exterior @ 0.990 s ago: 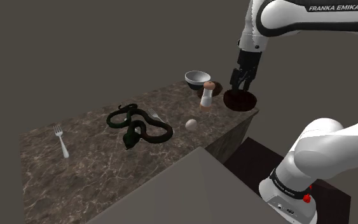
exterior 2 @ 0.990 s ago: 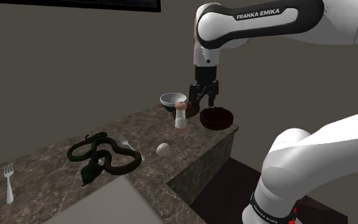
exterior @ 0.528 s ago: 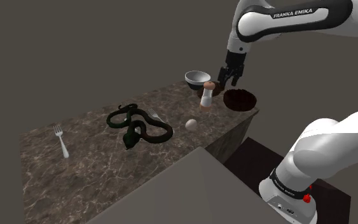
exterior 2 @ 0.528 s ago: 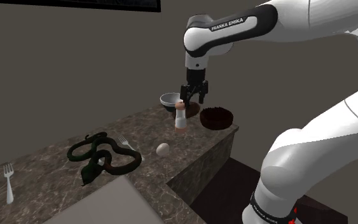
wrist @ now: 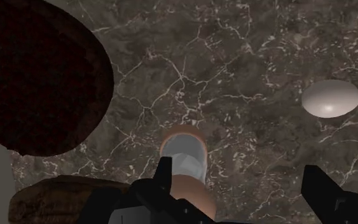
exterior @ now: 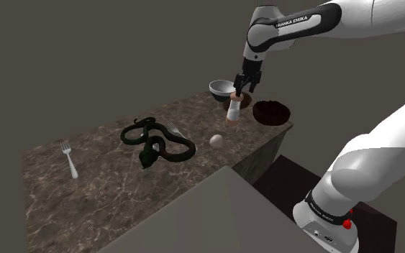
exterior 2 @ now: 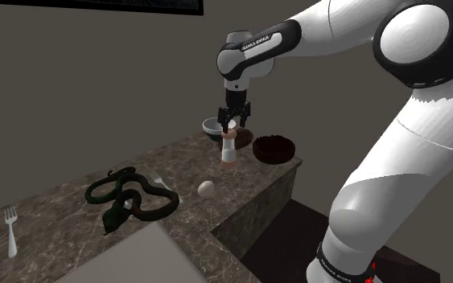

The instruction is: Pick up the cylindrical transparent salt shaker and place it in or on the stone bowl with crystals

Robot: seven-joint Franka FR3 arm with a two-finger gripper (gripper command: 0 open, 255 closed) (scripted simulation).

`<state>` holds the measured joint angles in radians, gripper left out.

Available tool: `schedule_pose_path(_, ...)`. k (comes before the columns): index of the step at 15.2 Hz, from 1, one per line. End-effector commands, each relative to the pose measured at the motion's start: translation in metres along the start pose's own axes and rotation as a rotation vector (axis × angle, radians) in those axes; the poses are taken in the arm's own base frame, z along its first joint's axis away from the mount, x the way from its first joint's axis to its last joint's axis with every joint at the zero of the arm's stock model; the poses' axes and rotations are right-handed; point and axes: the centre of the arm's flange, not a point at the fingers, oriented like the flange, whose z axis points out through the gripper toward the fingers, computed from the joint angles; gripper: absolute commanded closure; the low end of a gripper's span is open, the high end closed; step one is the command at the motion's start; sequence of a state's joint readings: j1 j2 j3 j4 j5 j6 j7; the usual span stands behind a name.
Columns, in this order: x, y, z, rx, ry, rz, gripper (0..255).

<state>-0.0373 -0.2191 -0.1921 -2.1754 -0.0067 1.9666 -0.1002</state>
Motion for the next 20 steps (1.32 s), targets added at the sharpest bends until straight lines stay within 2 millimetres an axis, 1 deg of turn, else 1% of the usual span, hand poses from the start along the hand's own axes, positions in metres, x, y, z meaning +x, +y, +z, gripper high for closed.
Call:
schedule_pose_path(1,0.020,0.009,0.005,-0.008,0.016,0.007,0)
schedule_pose_path(6,0.073,0.034,0.017,-0.024,0.054,0.024,0)
schedule_pose_path(7,0.077,0.035,0.018,-0.025,0.057,0.025,0)
schedule_pose_path(13,0.079,0.036,0.049,-0.025,0.057,0.025,0)
schedule_pose_path(14,0.079,0.036,0.058,-0.025,0.057,0.025,0)
schedule_pose_path(20,0.079,0.036,0.058,-0.025,0.057,0.025,0)
